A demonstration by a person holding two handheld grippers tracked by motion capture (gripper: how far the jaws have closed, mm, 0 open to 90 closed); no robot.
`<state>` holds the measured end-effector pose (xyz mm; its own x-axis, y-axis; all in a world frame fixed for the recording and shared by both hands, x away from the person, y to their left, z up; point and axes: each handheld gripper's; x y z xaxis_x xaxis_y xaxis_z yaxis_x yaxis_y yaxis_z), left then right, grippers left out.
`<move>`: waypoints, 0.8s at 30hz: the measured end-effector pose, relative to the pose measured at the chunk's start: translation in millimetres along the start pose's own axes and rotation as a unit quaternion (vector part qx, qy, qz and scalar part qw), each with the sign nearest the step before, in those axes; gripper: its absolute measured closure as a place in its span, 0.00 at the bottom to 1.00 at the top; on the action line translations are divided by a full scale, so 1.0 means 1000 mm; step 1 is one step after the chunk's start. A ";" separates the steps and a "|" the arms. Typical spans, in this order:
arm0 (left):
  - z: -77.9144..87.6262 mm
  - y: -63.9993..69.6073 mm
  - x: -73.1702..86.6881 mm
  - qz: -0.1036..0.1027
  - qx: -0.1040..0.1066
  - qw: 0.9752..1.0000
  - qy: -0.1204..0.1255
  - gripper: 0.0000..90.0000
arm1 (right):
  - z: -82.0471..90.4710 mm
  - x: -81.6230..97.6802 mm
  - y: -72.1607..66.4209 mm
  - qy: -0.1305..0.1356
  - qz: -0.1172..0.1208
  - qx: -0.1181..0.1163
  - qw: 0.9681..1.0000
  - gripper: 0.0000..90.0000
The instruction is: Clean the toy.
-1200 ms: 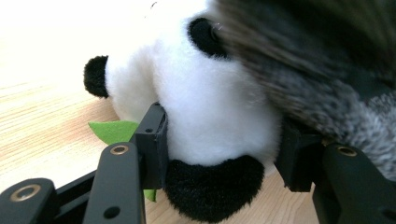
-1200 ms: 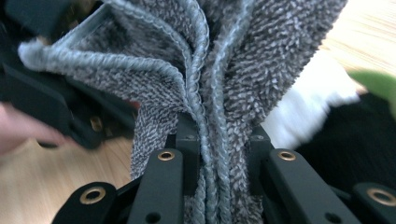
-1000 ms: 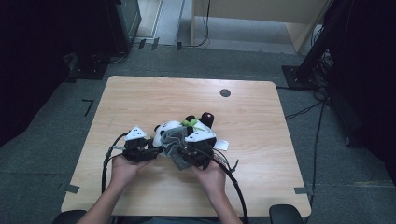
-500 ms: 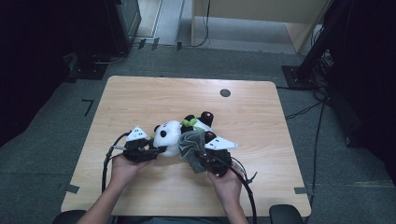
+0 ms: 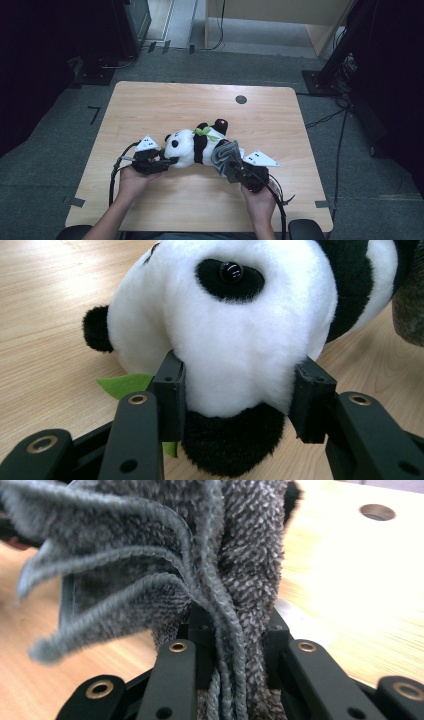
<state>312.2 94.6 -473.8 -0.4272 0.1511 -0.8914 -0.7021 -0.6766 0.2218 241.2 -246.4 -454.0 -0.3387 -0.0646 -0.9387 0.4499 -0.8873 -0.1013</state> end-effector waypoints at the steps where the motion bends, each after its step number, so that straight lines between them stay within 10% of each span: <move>1: 0.000 0.000 0.000 0.000 0.000 1.000 0.000 0.56 | 0.001 0.001 0.004 0.001 -0.005 0.005 1.000 0.84; 13: 0.000 0.000 0.001 -0.006 -0.003 1.000 -0.001 0.56 | -0.001 0.005 0.035 0.003 -0.056 0.050 0.997 0.84; 16: 0.000 0.000 0.001 -0.007 -0.004 1.000 -0.001 0.56 | 0.010 -0.005 0.034 0.041 -0.088 0.022 0.995 0.84; 24: 0.000 0.000 0.001 -0.007 -0.005 1.000 -0.002 0.56 | 0.016 -0.029 0.010 0.056 -0.060 -0.008 0.997 0.84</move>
Point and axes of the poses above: each handheld gripper's, and its own axes: z roughly backward along the jaws, x roughly out of its underside, y roughly to its right, and after that the axes turned 13 degrees about y, right-handed
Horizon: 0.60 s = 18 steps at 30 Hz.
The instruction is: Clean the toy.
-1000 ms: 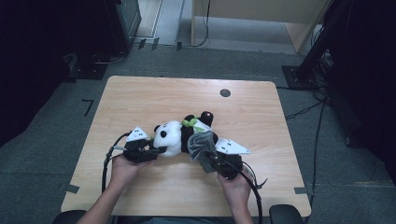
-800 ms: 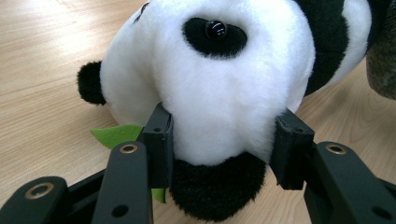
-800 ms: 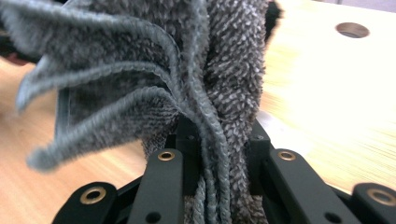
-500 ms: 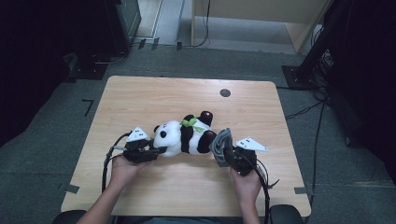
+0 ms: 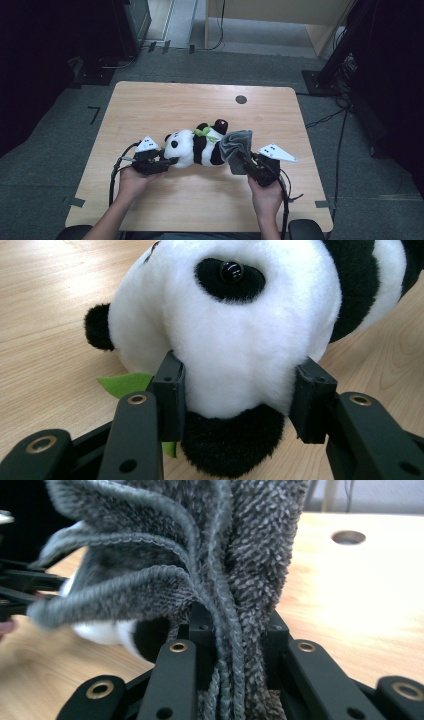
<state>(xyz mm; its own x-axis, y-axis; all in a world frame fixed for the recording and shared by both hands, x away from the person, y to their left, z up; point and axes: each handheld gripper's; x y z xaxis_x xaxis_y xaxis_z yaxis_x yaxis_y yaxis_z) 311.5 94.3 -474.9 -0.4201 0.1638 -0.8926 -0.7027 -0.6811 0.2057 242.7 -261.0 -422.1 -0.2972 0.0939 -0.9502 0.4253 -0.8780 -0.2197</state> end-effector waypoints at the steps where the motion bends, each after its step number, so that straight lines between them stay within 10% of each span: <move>1: 0.000 0.000 0.000 0.000 0.000 1.000 0.000 0.56 | -0.001 -0.004 -0.009 -0.003 0.010 -0.008 1.000 0.84; 9: 0.000 0.000 0.000 0.002 -0.001 1.000 0.000 0.56 | -0.012 -0.003 -0.045 -0.016 0.040 -0.058 0.997 0.84; 18: 0.000 0.001 0.000 0.001 -0.001 1.000 0.000 0.56 | -0.058 0.022 -0.092 -0.061 0.051 -0.140 0.987 0.84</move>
Point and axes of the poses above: each handheld gripper's, and its own axes: z roughly backward along the jaws, x roughly out of its underside, y roughly to its right, and after that the axes turned 13 degrees about y, right-handed
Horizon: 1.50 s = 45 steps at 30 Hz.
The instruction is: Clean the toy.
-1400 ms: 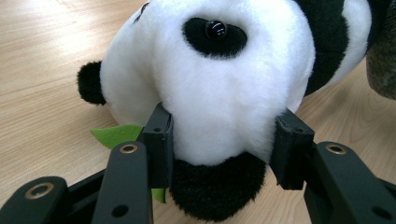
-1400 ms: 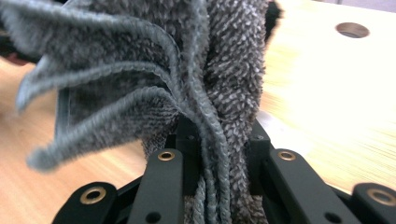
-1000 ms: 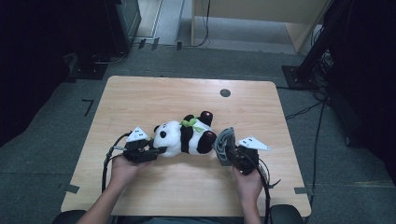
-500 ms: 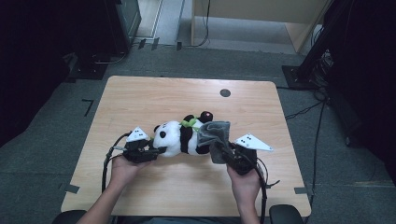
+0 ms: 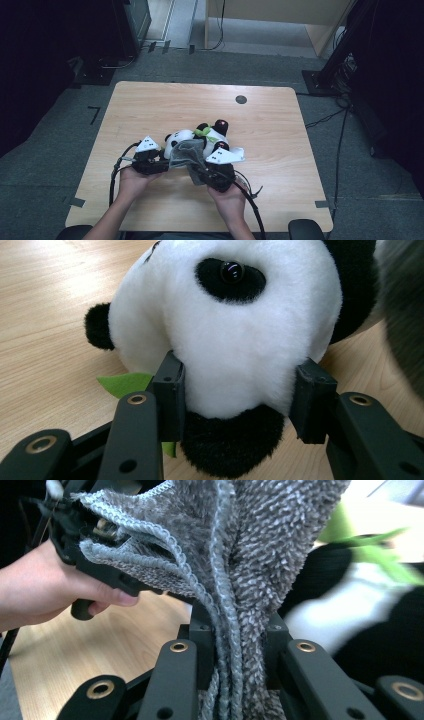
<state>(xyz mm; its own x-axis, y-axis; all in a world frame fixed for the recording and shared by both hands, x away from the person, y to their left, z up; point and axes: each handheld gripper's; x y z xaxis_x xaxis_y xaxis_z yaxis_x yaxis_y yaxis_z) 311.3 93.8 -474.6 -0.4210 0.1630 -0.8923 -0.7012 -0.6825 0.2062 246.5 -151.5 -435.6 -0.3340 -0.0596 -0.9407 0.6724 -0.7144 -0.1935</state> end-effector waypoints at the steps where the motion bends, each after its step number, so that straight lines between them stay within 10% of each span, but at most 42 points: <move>1: 0.000 0.000 0.000 0.000 0.000 1.000 0.000 0.56 | 0.000 0.000 0.000 0.000 0.000 0.000 1.000 0.84; 9: 0.000 0.000 0.000 -0.001 -0.002 1.000 -0.001 0.56 | -0.036 0.017 0.003 -0.013 -0.027 -0.025 0.999 0.84; 13: 0.000 0.000 0.000 -0.004 -0.002 1.000 -0.002 0.56 | -0.040 0.021 0.007 -0.014 0.001 -0.008 1.000 0.84; 45: -0.001 0.001 -0.001 -0.005 0.007 1.000 -0.004 0.57 | 0.044 0.024 0.062 0.008 -0.011 0.099 0.995 0.85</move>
Point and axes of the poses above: each handheld gripper's, and its own axes: z roughly backward along the jaws, x roughly out of its underside, y roughly to its right, and after that the axes turned 13 degrees about y, right-handed
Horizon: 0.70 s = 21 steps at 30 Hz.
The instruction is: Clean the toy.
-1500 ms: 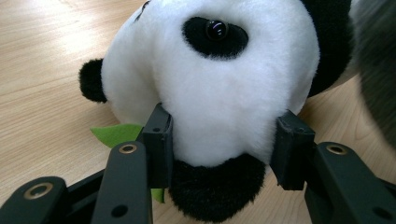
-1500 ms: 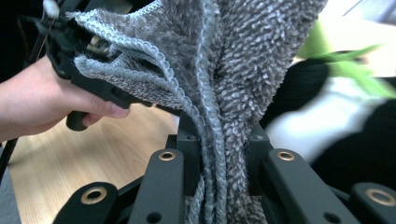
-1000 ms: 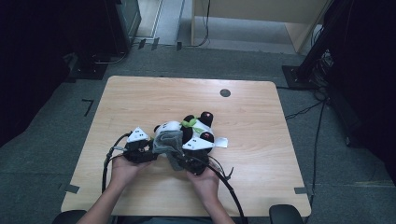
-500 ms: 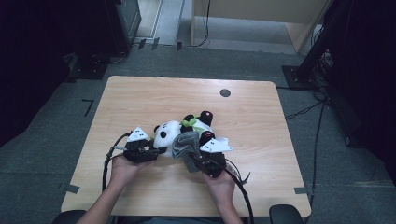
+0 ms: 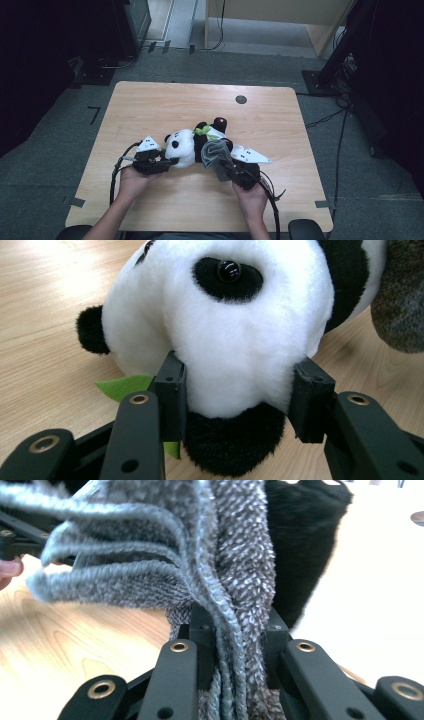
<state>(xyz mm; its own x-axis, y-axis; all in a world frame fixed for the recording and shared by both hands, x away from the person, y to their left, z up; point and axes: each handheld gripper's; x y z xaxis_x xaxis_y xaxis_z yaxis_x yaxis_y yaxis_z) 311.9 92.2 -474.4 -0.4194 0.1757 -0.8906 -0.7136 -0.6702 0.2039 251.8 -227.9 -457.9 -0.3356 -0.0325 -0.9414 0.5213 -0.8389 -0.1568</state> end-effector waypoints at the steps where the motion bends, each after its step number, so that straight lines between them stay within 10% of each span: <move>1: 0.000 0.000 0.000 0.000 0.000 1.000 0.000 0.57 | 0.001 0.000 0.002 0.002 -0.003 0.003 1.000 0.85; 21: 0.000 -0.001 0.000 0.003 0.002 1.000 -0.001 0.57 | 0.004 0.008 0.040 0.003 -0.055 0.041 0.998 0.84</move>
<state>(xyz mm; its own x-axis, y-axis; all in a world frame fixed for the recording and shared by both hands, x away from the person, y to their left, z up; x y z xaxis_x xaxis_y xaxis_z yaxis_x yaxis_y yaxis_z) 312.6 92.8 -475.0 -0.4246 0.1725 -0.8888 -0.7133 -0.6683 0.2111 266.6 -263.6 -470.4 -0.3829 0.0648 -0.9215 0.4162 -0.8785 -0.2347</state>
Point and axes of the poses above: each handheld gripper's, and its own axes: z roughly backward along the jaws, x roughly out of its underside, y roughly to its right, and after that the axes turned 13 degrees about y, right-handed
